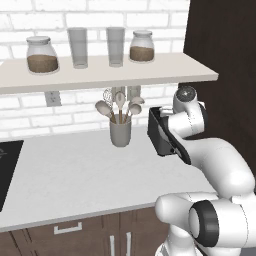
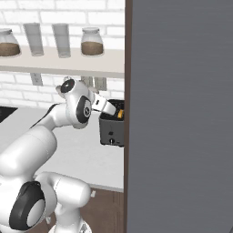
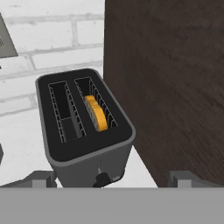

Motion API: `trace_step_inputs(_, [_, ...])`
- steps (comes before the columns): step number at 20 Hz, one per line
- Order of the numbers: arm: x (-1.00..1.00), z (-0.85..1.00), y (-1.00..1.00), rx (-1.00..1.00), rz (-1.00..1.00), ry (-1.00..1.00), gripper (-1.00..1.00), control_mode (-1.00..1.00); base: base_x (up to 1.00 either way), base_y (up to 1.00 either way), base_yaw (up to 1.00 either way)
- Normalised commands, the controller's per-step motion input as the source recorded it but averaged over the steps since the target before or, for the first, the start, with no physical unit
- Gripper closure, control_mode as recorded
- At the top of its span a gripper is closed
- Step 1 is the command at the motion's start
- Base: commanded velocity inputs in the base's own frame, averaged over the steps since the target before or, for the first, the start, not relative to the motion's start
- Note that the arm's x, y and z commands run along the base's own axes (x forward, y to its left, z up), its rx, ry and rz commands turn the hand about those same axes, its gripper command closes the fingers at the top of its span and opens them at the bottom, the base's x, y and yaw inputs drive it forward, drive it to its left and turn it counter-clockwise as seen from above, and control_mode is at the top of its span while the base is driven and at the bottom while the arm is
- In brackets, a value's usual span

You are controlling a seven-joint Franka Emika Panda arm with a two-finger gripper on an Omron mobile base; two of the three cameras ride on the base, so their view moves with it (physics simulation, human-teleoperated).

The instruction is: Start the toaster. Once the lever pops up, take the bread to the plate on the dining counter.

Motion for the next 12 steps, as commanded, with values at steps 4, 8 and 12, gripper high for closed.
trace_step_inputs(4, [0.00, 0.00, 0.00, 0.00, 0.00, 0.00, -1.00, -1.00, 0.00, 0.00, 0.00])
trace_step_inputs(8, [0.00, 0.00, 0.00, 0.00, 0.00, 0.00, -1.00, -1.00, 0.00, 0.00, 0.00])
trace_step_inputs(12, [0.00, 0.00, 0.00, 0.00, 0.00, 0.00, -1.00, -1.00, 0.00, 0.00, 0.00])
